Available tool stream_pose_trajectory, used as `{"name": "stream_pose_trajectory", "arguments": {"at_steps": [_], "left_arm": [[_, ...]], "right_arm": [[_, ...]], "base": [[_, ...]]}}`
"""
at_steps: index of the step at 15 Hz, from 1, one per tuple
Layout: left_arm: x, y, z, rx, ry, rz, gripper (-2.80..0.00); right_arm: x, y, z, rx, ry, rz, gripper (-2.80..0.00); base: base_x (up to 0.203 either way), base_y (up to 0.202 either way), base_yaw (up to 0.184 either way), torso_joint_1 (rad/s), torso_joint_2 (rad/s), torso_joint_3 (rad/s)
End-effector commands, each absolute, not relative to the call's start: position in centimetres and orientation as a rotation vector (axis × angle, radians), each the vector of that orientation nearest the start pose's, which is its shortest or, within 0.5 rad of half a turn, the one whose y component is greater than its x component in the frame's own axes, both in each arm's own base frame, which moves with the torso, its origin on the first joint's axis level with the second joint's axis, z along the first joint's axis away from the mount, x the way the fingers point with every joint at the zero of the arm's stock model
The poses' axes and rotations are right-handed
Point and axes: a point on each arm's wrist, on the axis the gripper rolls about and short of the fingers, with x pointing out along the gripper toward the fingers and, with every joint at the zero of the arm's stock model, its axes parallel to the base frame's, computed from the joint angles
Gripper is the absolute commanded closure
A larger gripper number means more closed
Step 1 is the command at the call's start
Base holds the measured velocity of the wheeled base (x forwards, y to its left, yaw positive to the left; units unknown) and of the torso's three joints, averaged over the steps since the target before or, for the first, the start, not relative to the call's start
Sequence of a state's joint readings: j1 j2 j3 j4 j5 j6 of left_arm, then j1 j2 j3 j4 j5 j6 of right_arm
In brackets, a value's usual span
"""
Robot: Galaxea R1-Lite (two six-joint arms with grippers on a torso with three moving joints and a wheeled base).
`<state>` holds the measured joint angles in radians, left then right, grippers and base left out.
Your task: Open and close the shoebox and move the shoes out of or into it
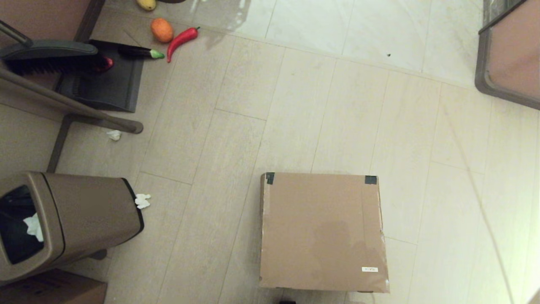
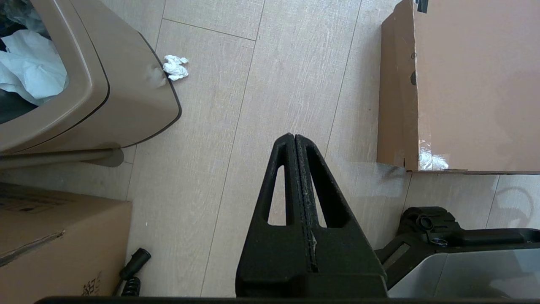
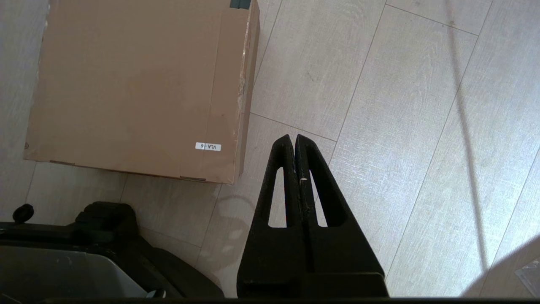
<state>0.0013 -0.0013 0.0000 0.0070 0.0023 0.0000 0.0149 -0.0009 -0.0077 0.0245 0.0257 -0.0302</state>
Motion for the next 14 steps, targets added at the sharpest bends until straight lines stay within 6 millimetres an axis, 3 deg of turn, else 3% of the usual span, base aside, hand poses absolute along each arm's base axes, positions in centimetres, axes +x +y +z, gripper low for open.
{"name": "stream_pose_trajectory", "arguments": {"at_steps": [1,14], "left_arm": [[-2.29,0.0,7.47,0.0,0.006,0.003,0.0],[-2.29,0.0,7.48,0.0,0.006,0.005,0.0]], "right_arm": [[-2.34,0.03,7.51,-0.031,0.016,0.043,0.0],[-2.34,0.03,7.51,-0.031,0.016,0.043,0.0]], "base": [[0.0,0.0,0.0,0.0,0.0,0.0],[0.0,0.0,0.0,0.0,0.0,0.0]]}}
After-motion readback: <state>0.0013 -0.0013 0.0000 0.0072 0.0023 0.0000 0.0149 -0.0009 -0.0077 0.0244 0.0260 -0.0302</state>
